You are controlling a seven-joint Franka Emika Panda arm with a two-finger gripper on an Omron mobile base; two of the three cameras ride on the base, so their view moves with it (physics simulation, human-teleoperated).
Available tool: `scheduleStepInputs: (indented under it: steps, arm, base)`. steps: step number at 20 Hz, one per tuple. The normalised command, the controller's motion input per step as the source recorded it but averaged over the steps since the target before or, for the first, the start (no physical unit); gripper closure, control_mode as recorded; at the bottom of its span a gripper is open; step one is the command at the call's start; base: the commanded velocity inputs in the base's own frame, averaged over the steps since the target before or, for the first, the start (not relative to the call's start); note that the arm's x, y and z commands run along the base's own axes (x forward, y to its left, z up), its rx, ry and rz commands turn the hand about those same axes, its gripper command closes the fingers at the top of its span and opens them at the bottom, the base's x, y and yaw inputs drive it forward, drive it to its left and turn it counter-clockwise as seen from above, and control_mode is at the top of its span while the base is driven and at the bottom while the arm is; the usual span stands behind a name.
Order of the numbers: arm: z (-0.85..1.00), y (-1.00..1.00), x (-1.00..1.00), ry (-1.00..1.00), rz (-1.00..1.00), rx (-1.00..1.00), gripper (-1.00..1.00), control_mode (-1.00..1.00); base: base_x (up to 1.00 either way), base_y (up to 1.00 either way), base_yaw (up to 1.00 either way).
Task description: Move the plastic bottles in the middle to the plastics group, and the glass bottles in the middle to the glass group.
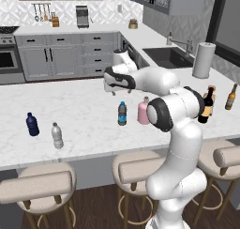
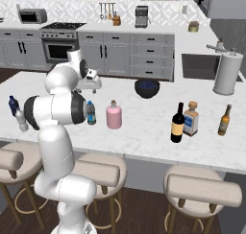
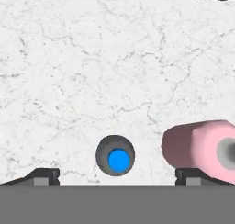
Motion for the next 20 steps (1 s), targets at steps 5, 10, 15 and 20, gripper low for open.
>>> scheduleStepInputs:
  steps: [5, 10, 15, 20]
  arm:
    - [-0.03, -0.18, -0.25, 0.0, -0.02, 0.05, -1.0, -1.0]
    - [0.0, 0.0, -0.4, 0.0, 0.0, 0.13, -1.0, -1.0]
    - [-0.03, -0.04, -0.58, 0.0, 0.0, 0.03, -1.0, -1.0]
    - [-0.16, -0.01, -0.03, 0.08, 0.0, 0.0, -1.0, -1.0]
  base:
    - [0.0, 0.0, 0.0]
    - [0.0, 0.0, 0.0]
    - [0.0, 0.0, 0.0]
    - [0.0, 0.0, 0.0]
